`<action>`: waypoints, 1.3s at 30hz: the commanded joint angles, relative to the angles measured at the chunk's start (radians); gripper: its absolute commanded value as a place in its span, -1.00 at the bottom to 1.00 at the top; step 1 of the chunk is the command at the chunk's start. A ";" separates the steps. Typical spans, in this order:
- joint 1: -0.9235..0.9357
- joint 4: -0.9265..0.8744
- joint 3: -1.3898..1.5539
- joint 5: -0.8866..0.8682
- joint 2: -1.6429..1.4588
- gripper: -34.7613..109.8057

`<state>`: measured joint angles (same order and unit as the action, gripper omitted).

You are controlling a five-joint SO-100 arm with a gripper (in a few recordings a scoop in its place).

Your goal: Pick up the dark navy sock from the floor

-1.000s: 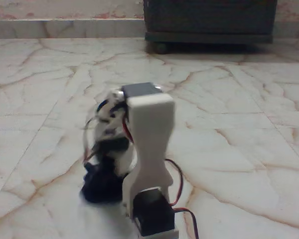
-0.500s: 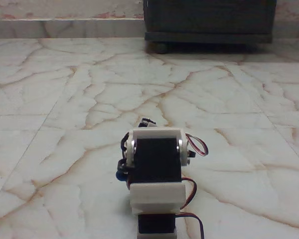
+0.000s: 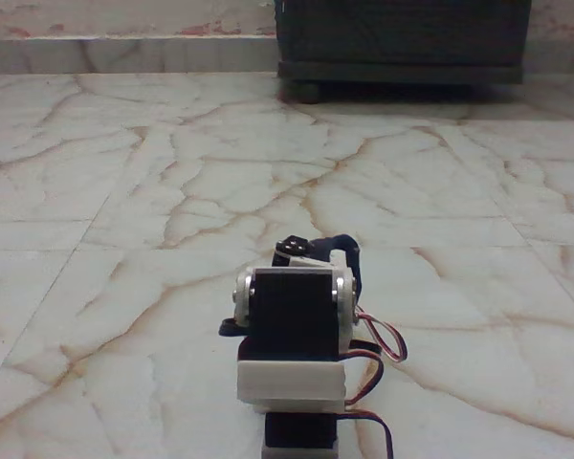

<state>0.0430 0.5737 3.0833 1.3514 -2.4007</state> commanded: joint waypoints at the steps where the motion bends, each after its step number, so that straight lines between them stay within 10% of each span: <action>1: -0.006 0.061 -0.002 0.061 -0.040 -0.52; 39: -0.051 0.150 -0.002 0.175 -0.037 -0.52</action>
<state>0.0015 0.7194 3.0833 1.5309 -2.4007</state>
